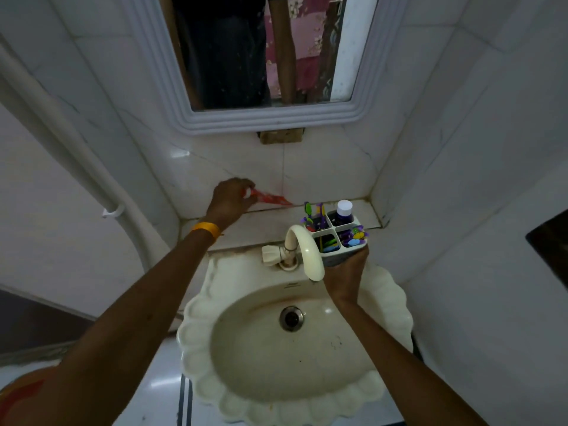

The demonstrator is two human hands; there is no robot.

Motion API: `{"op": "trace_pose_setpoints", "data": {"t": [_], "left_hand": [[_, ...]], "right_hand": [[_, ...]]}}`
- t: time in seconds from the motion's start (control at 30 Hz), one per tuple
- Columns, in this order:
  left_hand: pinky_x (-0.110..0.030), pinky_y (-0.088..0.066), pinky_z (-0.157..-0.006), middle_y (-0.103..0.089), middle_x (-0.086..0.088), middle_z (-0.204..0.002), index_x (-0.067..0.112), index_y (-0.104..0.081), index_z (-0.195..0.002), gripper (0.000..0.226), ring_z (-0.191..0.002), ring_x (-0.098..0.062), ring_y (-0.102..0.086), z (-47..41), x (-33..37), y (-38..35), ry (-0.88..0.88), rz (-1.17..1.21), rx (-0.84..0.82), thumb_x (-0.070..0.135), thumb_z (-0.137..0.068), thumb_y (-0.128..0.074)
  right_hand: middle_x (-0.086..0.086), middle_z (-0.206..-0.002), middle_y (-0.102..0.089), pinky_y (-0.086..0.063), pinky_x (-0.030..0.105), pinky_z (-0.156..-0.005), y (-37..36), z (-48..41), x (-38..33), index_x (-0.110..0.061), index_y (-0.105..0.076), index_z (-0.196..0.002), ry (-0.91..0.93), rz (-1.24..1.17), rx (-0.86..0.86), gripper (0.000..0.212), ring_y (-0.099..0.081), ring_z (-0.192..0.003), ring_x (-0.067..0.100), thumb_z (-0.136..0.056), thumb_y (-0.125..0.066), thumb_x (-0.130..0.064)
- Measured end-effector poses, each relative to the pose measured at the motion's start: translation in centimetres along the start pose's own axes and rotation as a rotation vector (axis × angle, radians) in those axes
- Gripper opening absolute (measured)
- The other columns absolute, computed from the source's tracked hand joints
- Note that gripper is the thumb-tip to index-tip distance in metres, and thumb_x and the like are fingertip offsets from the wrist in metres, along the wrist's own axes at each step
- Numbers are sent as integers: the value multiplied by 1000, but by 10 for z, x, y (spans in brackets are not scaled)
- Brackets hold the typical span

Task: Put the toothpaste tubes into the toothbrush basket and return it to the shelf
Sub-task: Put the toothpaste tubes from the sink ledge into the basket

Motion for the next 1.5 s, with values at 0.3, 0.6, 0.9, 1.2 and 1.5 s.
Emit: {"op": "trace_pose_setpoints", "data": {"t": [0.3,0.6,0.9,1.2,1.5], "left_hand": [[-30,-61,-68,-75,-4,-78,14,-73,-101,37,-62,-10,-71,9,128,87,-240,217,137,47,-88,-66],[-28,-37,-64,-69,-9,-74,7,-73,-86,40,-72,-26,-61,18,168,17,-293,-165,-244,46,-89,-64],[-33,-46,-75,-62,-3,-83,10,-72,-92,37,-79,-18,-51,10,174,10,-311,-192,-374,46,-89,-65],[-34,-46,-76,-69,-18,-95,2,-69,-98,42,-82,-23,-53,21,178,-54,-260,-285,-514,43,-92,-61],[-34,-42,-71,-68,-13,-113,15,-57,-122,32,-102,-33,-65,38,188,-83,-349,-432,-421,31,-94,-54]], "right_hand": [[5,-142,-59,-56,51,-105,1,-14,18,-19,-42,-145,-47,26,1,119,-60,-133,25,-48,-106,-43],[9,-144,-55,-54,52,-107,3,-10,10,-13,-36,-149,-45,76,28,130,-57,-134,25,-41,-103,-43],[11,-145,-52,-51,38,-109,3,-6,6,-11,-33,-151,-48,131,16,131,-54,-136,27,-44,-106,-34],[20,-140,-55,-54,47,-105,2,-2,-9,2,-36,-148,-37,182,56,129,-58,-130,35,-49,-84,-67],[23,-141,-54,-51,41,-106,3,2,-13,4,-36,-148,-62,148,52,132,-57,-131,37,-51,-79,-73]]}}
Point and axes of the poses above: each hand's wrist, its own z-axis away from the middle knuckle, its own y-axis out of the back of the hand, x = y × z, the point moved 8 cm from there along -z, towards the middle knuckle
